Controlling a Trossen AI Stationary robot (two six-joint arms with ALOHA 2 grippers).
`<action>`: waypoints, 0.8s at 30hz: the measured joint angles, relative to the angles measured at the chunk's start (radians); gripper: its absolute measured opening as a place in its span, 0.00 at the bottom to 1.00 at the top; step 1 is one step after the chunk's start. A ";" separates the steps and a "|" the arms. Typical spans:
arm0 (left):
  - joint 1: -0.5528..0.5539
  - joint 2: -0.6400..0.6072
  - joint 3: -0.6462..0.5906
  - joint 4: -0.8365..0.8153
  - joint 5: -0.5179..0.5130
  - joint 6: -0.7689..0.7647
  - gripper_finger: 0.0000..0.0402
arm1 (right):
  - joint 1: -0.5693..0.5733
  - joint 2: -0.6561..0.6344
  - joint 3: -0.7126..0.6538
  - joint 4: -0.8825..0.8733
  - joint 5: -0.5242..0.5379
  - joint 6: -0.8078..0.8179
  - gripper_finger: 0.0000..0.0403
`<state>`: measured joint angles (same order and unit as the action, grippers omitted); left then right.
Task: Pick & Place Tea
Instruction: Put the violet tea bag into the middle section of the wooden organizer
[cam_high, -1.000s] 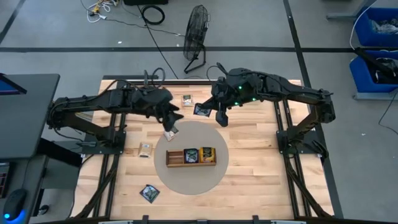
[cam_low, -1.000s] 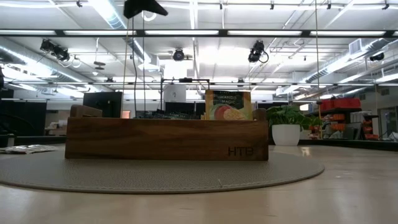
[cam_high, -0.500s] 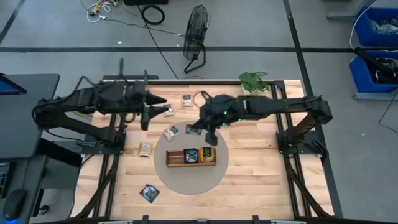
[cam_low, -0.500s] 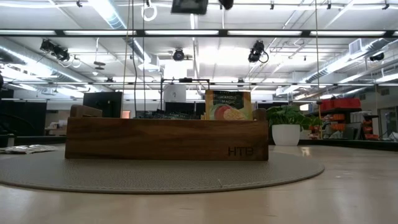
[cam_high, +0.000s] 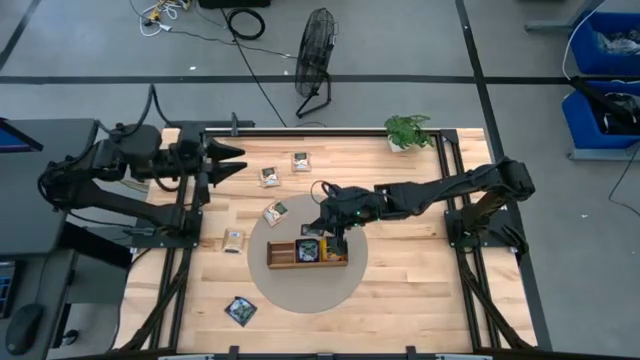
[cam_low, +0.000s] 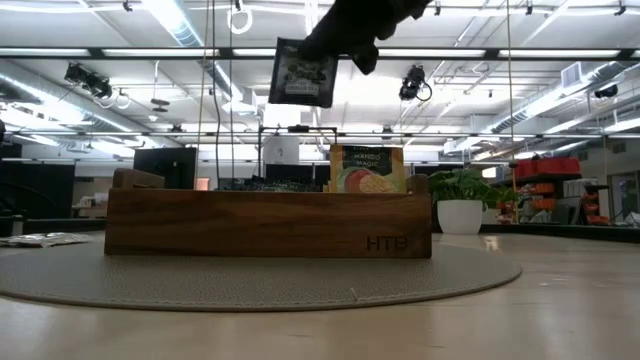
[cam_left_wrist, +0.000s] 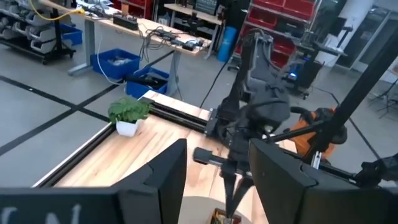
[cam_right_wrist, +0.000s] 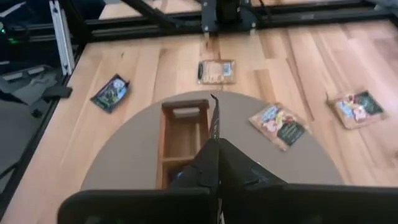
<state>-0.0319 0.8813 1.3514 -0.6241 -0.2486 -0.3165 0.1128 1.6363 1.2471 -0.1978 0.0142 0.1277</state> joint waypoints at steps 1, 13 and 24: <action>0.000 -0.004 0.000 -0.011 -0.002 -0.004 0.44 | 0.007 0.000 -0.007 0.016 0.014 -0.006 0.00; 0.000 -0.007 -0.001 -0.024 -0.007 -0.013 0.44 | 0.053 0.173 0.048 0.035 0.038 -0.032 0.00; 0.000 -0.006 -0.001 -0.031 -0.008 -0.012 0.44 | 0.062 0.228 0.059 -0.030 0.019 -0.005 0.00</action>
<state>-0.0319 0.8753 1.3506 -0.6552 -0.2562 -0.3286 0.1746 1.8645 1.3063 -0.2274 0.0329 0.1228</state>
